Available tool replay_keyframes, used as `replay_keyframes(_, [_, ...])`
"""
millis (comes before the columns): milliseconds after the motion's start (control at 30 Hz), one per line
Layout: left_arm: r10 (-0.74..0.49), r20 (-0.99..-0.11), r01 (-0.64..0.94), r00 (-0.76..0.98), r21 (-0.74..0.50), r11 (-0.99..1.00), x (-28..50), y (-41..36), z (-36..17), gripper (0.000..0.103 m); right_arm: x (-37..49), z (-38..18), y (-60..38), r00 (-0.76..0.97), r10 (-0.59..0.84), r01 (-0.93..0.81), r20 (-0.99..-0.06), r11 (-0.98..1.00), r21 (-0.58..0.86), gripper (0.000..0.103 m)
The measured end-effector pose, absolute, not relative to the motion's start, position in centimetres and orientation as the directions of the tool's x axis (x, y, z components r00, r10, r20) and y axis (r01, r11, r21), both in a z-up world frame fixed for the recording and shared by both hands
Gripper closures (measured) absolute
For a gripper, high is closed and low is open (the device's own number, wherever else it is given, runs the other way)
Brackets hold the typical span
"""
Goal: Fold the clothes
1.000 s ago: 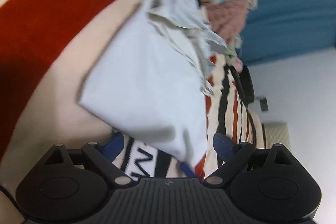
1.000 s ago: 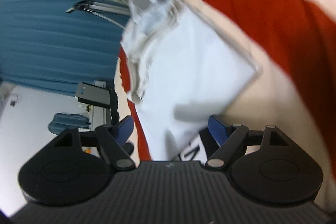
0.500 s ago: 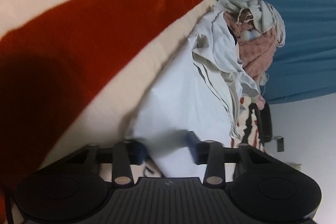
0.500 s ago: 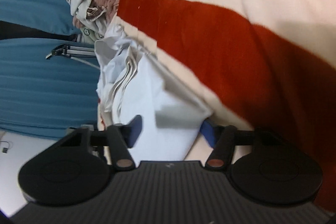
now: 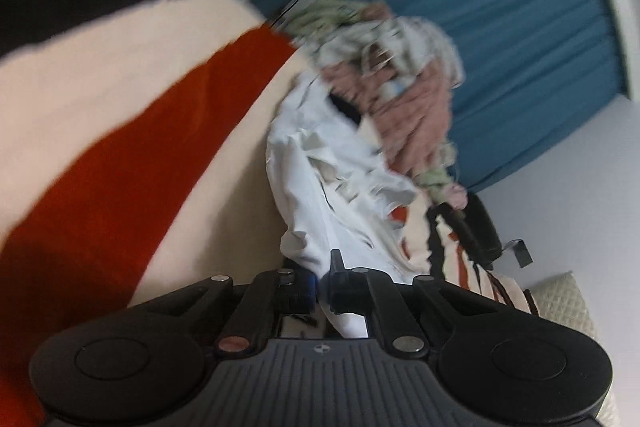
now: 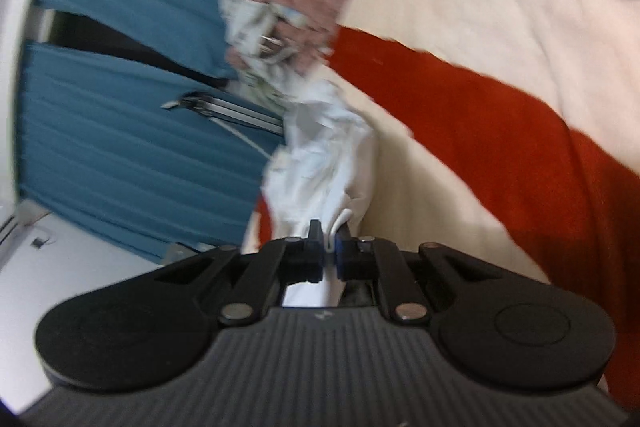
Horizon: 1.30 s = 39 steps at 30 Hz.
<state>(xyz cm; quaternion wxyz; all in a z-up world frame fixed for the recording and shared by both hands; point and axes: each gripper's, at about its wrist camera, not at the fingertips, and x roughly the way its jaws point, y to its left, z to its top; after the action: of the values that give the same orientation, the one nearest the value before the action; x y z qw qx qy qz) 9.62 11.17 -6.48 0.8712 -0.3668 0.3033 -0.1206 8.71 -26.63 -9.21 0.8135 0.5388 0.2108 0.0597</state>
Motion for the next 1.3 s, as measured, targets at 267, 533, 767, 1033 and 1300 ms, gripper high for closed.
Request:
replay_keyframes(267, [-0.384, -0.346, 0.081, 0.856, -0.644, 0.76, 0.7, 10.0, -4.3, 0.097, 0.7, -6.6, -26.2, 0.943, 0.292, -0.004, -0.162, 0.494, 0.869, 0.095])
replay_keyframes(533, [-0.393, -0.303, 0.125, 0.868, -0.633, 0.764, -7.6, 10.0, -4.5, 0.098, -5.7, -7.2, -25.9, 0.963, 0.241, -0.025, -0.12, 0.522, 0.853, 0.095])
replay_keyframes(767, [-0.375, -0.334, 0.091, 0.865, -0.629, 0.772, 0.1, 9.3, -2.0, 0.097, -6.3, -4.8, -26.0, 0.976, 0.203, -0.058, -0.077, 0.585, 0.809, 0.095])
replay_keyframes(1033, [-0.352, -0.372, 0.049, 0.859, -0.625, 0.779, 9.3, 8.5, 1.0, 0.097, 6.9, 0.5, -25.4, 0.967, 0.2, 0.011, -0.161, 0.593, 0.805, 0.094])
replay_keyframes(1300, [-0.34, -0.423, 0.003, 0.84, -0.623, 0.782, 18.9, 8.7, -2.0, 0.097, 18.5, -2.6, -25.3, 0.953, 0.19, 0.07, -0.238, 0.623, 0.779, 0.094])
